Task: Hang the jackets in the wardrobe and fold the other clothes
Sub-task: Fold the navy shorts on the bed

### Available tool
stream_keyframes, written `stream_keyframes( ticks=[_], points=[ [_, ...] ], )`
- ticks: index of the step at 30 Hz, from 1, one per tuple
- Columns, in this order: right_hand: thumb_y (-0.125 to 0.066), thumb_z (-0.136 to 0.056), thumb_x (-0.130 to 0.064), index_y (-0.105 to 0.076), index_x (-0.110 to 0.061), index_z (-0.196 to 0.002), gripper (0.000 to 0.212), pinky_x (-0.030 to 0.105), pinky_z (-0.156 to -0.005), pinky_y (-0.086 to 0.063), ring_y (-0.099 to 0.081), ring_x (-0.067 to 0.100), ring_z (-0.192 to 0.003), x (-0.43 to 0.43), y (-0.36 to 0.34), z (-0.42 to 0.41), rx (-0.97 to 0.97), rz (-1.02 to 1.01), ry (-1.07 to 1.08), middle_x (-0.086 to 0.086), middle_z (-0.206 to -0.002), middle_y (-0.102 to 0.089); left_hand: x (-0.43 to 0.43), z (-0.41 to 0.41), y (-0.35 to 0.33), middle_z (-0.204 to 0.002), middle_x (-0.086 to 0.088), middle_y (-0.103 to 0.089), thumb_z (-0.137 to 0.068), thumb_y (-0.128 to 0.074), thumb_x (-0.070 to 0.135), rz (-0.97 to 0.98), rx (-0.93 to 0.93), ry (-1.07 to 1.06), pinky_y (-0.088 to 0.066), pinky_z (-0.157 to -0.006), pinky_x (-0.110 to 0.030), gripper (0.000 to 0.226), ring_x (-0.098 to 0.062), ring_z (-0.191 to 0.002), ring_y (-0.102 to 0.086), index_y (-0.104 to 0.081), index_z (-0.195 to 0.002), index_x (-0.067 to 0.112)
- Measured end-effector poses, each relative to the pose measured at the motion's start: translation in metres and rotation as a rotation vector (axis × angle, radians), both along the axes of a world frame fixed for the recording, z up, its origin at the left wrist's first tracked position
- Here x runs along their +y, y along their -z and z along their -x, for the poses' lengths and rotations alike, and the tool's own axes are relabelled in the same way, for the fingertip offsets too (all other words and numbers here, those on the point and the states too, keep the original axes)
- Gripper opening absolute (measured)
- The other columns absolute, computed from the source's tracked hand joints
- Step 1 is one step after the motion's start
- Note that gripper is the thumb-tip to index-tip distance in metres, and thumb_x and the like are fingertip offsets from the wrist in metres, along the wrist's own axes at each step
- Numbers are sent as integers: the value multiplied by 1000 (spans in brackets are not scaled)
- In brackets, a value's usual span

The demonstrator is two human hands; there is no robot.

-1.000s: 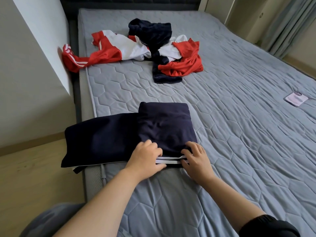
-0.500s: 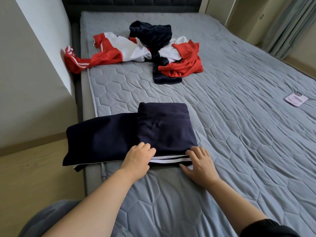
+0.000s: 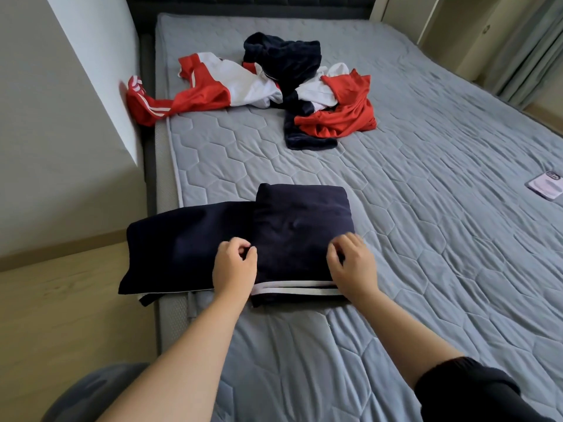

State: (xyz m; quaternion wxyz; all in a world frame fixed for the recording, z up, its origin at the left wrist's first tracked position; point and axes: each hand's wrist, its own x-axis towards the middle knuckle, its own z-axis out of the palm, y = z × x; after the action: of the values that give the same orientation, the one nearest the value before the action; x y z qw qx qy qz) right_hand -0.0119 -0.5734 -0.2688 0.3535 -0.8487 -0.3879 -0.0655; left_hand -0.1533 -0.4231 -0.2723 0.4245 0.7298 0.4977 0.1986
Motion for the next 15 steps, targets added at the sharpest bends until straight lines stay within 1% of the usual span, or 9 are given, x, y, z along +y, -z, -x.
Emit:
stream_keyframes(
  ticks=[2, 3, 6, 9, 11, 12, 13, 14, 15],
  points=[
    [-52, -87, -17, -62, -6, -88, 15, 18, -72, -28, -50, 24, -87, 34, -3, -6, 81, 13, 43, 5, -90, -59, 3, -3, 4, -117, -3, -52, -90, -58, 32, 92, 50, -54, -42, -80, -30, 35, -23, -102, -55, -53, -120, 14],
    [-54, -88, -18, -62, -7, -98, 16, 19, -79, -29, -49, 24, -96, 50, -3, -10, 100, 63, 44, 5, -101, -58, 4, -5, 7, -121, -3, -52, -91, -57, 35, 127, 68, -31, -41, -81, -29, 42, -23, -106, -55, -49, -127, 15],
    [-57, -89, -28, -50, -9, -126, 42, 29, -107, -26, -36, 23, -127, 91, -3, -26, 115, 221, -14, 7, -134, -46, 7, -14, 13, -124, -7, -56, -93, -52, 39, 226, -15, 4, -38, -81, -26, 46, -24, -111, -55, -45, -133, 15],
    [-53, -92, -42, -37, -11, -139, 59, 40, -117, -15, -26, 22, -138, 128, -7, -38, 110, 305, -58, 7, -145, -36, 7, -22, 17, -126, -11, -57, -98, -45, 35, 287, -84, -17, -38, -83, -24, 43, -26, -114, -54, -44, -134, 11],
    [-45, -94, -47, -45, -12, -132, 51, 41, -113, -20, -38, 23, -129, 151, -5, -42, 107, 370, -52, 4, -132, -50, 3, -25, 22, -122, -12, -60, -100, -39, 31, 200, -44, -19, -41, -82, -28, 39, -28, -109, -57, -45, -133, 10],
    [-41, -95, -48, -54, -13, -117, 43, 38, -105, -29, -48, 25, -117, 162, -4, -42, 112, 406, -49, 3, -115, -59, 1, -25, 24, -119, -12, -62, -100, -37, 29, 153, -21, -17, -43, -83, -30, 37, -29, -107, -58, -45, -132, 11],
    [-39, -96, -46, -57, -14, -95, 37, 35, -89, -37, -55, 26, -101, 171, -2, -43, 121, 441, -52, 1, -94, -62, -1, -25, 27, -117, -11, -63, -101, -36, 27, 122, -3, -19, -43, -83, -32, 36, -30, -105, -59, -44, -132, 12],
    [-38, -97, -43, -51, -15, -77, 37, 31, -71, -36, -56, 26, -85, 177, 0, -44, 107, 481, -57, -1, -76, -56, -1, -26, 30, -115, -11, -63, -101, -34, 25, 108, 13, -24, -44, -84, -33, 36, -31, -104, -59, -43, -133, 13],
    [-38, -98, -38, -45, -15, -70, 37, 29, -58, -31, -54, 26, -73, 182, 2, -45, 35, 528, -70, -3, -67, -49, -2, -26, 32, -114, -12, -63, -101, -33, 25, 99, 28, -27, -44, -84, -34, 36, -31, -103, -59, -42, -134, 15]
  ],
)
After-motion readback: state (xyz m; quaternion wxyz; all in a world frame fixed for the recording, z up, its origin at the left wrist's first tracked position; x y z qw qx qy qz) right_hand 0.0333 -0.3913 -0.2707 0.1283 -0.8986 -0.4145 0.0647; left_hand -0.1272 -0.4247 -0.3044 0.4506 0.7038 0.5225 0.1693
